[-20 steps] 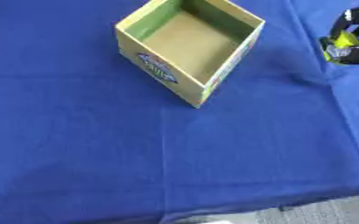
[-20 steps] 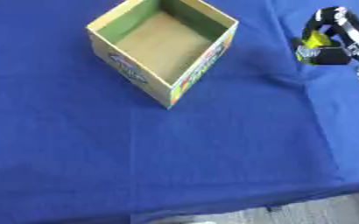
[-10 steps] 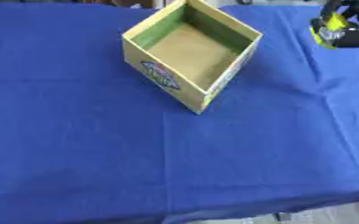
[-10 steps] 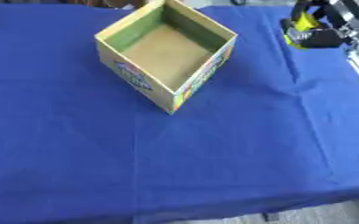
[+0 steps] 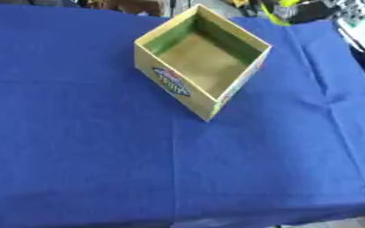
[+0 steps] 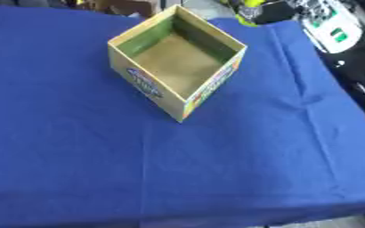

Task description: Pick up objects on the table and place them in the box.

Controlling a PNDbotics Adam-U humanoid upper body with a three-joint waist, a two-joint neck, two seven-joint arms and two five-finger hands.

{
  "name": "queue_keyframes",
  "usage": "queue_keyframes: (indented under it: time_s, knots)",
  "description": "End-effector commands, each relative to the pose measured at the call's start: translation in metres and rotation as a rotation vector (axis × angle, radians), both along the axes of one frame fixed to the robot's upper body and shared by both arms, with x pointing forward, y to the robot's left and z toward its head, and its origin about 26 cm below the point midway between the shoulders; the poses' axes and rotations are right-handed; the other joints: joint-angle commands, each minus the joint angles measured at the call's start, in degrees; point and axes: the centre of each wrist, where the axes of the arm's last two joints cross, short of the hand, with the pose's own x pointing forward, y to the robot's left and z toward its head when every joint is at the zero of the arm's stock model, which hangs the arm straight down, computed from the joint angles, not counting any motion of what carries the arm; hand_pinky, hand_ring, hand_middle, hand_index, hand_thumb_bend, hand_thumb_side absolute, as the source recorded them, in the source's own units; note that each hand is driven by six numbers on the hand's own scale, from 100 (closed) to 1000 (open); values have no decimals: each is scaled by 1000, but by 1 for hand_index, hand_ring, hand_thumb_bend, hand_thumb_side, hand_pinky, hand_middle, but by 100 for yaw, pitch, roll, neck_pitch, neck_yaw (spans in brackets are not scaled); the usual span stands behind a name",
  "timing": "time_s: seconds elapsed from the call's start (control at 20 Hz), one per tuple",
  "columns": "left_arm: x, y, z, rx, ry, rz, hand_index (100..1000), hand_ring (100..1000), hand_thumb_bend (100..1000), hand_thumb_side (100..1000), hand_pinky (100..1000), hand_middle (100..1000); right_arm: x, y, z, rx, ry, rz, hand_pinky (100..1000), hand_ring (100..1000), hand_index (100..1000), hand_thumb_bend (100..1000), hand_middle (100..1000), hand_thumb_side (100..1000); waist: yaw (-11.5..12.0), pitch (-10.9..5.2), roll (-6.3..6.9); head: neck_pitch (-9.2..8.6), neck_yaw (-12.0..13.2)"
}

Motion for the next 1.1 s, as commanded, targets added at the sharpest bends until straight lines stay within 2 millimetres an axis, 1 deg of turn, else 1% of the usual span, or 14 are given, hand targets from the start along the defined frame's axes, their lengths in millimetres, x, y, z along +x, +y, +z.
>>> queue_keyframes:
  time_s: [0.05,0.15,0.3,0.35,0.4,0.45,0.5,0.55,0.6,0.65,0.7,0.9,1.05,1.1]
  knots:
    - [1,-4,11,10,-35,-37,636,709,274,938,556,524,5,8,13,-48,-5,27,100,348,286,162,340,179,88,-33,27,-141,-192]
    - [1,-6,13,10,-42,-52,636,710,274,938,557,524,11,13,8,-66,11,41,100,366,307,108,358,243,189,12,28,-179,-303]
    - [2,-11,17,5,-54,-75,636,710,274,938,557,524,20,20,-1,-107,29,68,104,431,357,100,407,344,342,87,46,-275,-468]
    - [2,-12,18,4,-55,-79,636,710,274,938,557,524,22,22,-5,-123,36,74,104,431,357,100,407,344,370,103,53,-293,-505]
    - [2,-12,18,2,-56,-82,636,711,273,939,557,524,25,24,-8,-148,46,84,223,525,413,100,487,405,393,123,60,-304,-551]
    - [2,-13,18,1,-57,-83,636,711,268,923,557,524,28,27,-12,-178,59,96,325,607,455,100,545,354,404,138,65,-306,-585]
    - [2,-13,18,0,-57,-85,636,711,274,939,557,524,30,30,-16,-214,73,112,415,687,501,100,611,517,406,152,65,-299,-615]
    - [2,-13,18,-1,-57,-85,635,711,275,940,557,524,32,33,-19,-260,91,127,627,816,610,100,740,636,399,161,64,-291,-633]
    - [2,-14,18,0,-57,-86,635,711,276,940,558,524,34,36,-23,-333,121,148,771,876,673,100,800,693,384,166,60,-273,-649]
    - [2,-14,18,0,-56,-86,635,711,276,940,558,524,35,38,-26,-402,148,167,828,904,705,100,829,718,363,168,58,-259,-657]
    - [3,-14,18,0,-55,-86,635,711,278,939,558,524,36,40,-29,-465,172,182,974,995,797,100,916,783,334,164,56,-246,-664]
    - [3,-13,16,1,-48,-78,635,712,280,938,558,524,36,43,-31,-572,182,208,1000,1000,886,200,990,828,214,121,54,-212,-659]
    - [2,-11,13,1,-38,-68,635,713,282,937,558,524,35,44,-27,-573,132,203,1000,1000,901,194,995,841,81,51,63,-184,-642]
    - [2,-10,12,1,-34,-61,635,714,281,936,558,524,34,46,-25,-564,107,200,1000,1000,893,154,986,835,29,21,72,-169,-636]
